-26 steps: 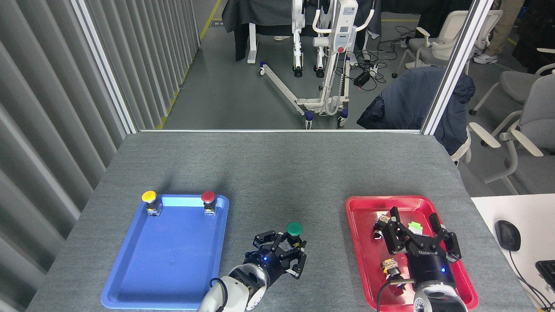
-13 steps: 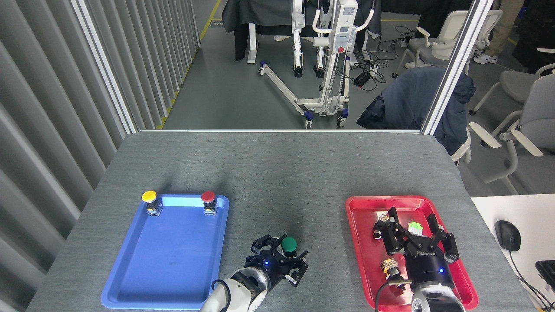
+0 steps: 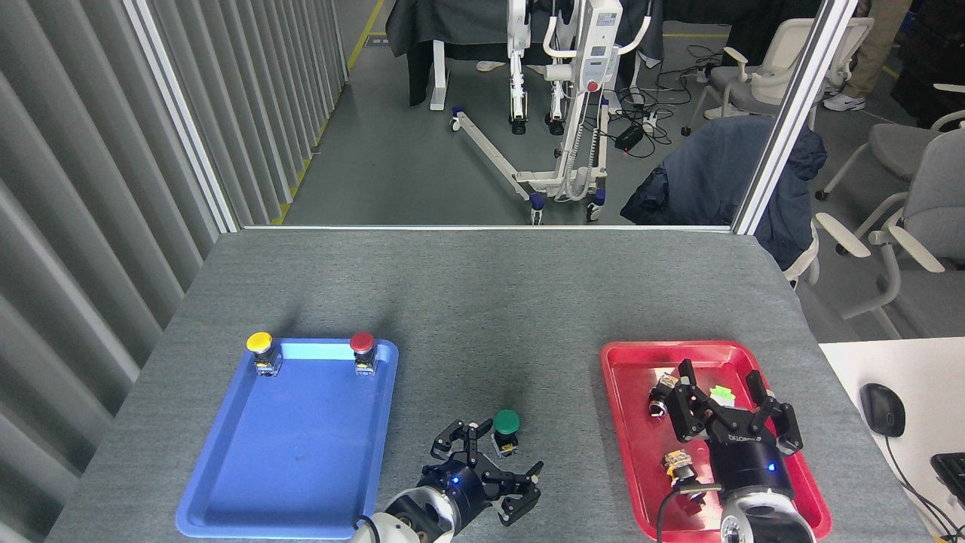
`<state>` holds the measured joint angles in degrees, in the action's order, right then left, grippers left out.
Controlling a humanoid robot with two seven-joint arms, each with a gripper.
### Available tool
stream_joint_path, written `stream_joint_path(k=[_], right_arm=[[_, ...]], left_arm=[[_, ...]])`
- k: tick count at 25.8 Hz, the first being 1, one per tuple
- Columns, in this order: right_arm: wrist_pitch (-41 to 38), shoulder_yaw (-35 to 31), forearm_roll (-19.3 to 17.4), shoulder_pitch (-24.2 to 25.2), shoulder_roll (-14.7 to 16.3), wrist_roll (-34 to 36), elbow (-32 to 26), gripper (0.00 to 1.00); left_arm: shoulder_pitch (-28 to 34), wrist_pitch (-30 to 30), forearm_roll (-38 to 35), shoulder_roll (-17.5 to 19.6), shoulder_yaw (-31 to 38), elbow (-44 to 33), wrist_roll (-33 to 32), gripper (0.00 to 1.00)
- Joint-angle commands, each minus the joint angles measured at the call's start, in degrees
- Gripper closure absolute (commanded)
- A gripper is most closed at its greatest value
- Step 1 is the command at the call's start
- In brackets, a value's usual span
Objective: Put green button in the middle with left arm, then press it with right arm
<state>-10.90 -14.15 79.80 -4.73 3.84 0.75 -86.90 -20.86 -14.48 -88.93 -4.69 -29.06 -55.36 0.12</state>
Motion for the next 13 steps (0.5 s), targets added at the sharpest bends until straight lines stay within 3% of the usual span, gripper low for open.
stream_joint_path(k=[1, 2, 4, 7, 13], right_arm=[[0.4, 0.1, 0.0, -1.0, 0.9, -0.1, 0.7, 0.08], [0.3, 0.3, -0.1, -1.3, 1.5, -0.1, 1.0, 0.23], [-0.4, 2.5, 0.1, -2.7, 1.5, -0.2, 2.3, 0.67], [-0.4, 11.0, 0.6, -4.8, 1.6, -0.2, 5.7, 0.99], [-1.1, 23.5, 0.7, -7.3, 2.1, -1.0, 8.1, 1.00]], left_arm=[[6.1, -3.1, 0.3, 4.2, 0.4, -8.8, 0.1, 0.02], [7.9, -3.1, 0.4, 5.5, 0.7, -11.6, 0.1, 0.02], [11.0, -2.9, 0.5, 7.5, 3.7, -17.7, 0.2, 0.02], [15.4, -3.0, 1.2, 7.7, 13.1, -26.0, 0.2, 0.02], [16.2, -2.6, 1.5, 7.2, 26.2, -31.2, 0.2, 0.02]])
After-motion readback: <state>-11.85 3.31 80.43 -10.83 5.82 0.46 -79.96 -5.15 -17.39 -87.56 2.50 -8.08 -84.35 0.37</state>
